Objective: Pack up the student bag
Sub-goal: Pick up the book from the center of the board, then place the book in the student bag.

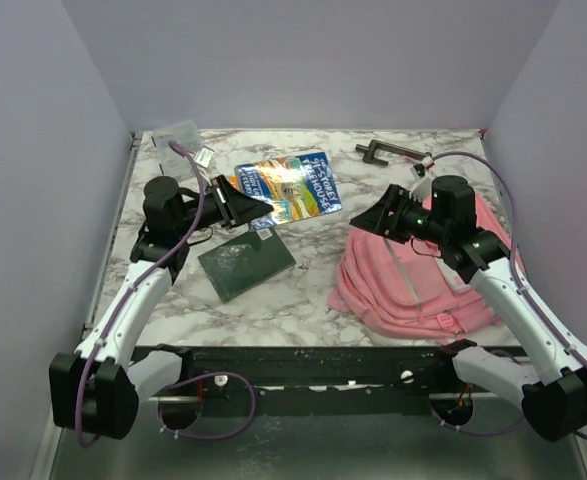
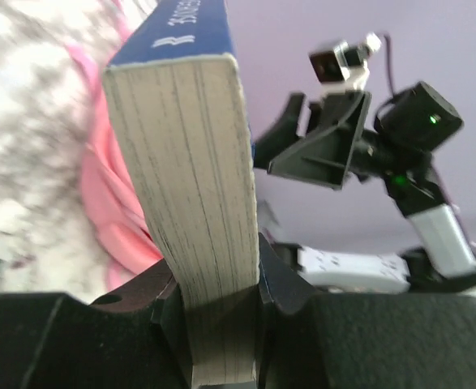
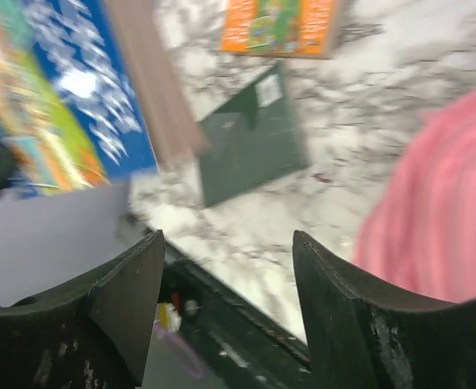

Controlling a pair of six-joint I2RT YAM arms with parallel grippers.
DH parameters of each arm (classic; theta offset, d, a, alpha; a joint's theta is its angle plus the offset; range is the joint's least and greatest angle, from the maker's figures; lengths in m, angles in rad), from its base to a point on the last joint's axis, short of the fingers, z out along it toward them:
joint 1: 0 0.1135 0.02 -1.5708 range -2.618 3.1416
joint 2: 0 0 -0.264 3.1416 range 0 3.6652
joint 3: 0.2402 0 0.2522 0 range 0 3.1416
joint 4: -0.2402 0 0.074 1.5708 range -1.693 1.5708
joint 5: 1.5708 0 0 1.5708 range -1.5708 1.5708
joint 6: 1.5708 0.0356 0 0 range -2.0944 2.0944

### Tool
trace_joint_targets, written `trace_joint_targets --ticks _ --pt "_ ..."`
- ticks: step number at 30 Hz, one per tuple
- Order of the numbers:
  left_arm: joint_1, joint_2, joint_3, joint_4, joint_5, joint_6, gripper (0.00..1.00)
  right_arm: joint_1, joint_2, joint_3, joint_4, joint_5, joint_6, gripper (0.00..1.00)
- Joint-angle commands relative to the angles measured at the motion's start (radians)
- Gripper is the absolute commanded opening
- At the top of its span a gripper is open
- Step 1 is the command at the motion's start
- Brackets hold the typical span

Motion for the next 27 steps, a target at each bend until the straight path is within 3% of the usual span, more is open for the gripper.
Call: trace_joint_targets --ticks 1,4,8,13,16,21,27 --pt "0.014 -0.117 0.156 -0.484 -0.321 0.373 0.0 0.002 -0.004 0.015 -0.35 0.314 -0.228 0.68" --pt "0.024 -0.181 0.151 -0.543 -0.458 0.447 0.0 0.06 0.029 -0.008 -0.376 0.395 -0.243 0.68" --pt "0.046 -0.228 0.177 -0.636 -0.562 0.536 0.0 0.284 0.146 0.038 -0.424 0.688 -0.232 0.68" --pt "0.051 -0.228 0.194 -0.659 -0.553 0.558 0.0 0.455 0.397 0.168 -0.541 0.929 -0.231 0.64" --pt "0.057 -0.228 0.192 -0.659 -0.541 0.557 0.0 0.489 0.473 0.208 -0.568 0.976 -0.249 0.6" --pt "0.066 -0.213 0.191 -0.652 -0.497 0.539 0.0 0.491 0.465 0.209 -0.562 0.954 -0.269 0.45" --pt "0.069 -0.202 0.189 -0.642 -0.451 0.52 0.0 0.491 0.445 0.192 -0.574 0.96 -0.262 0.4"
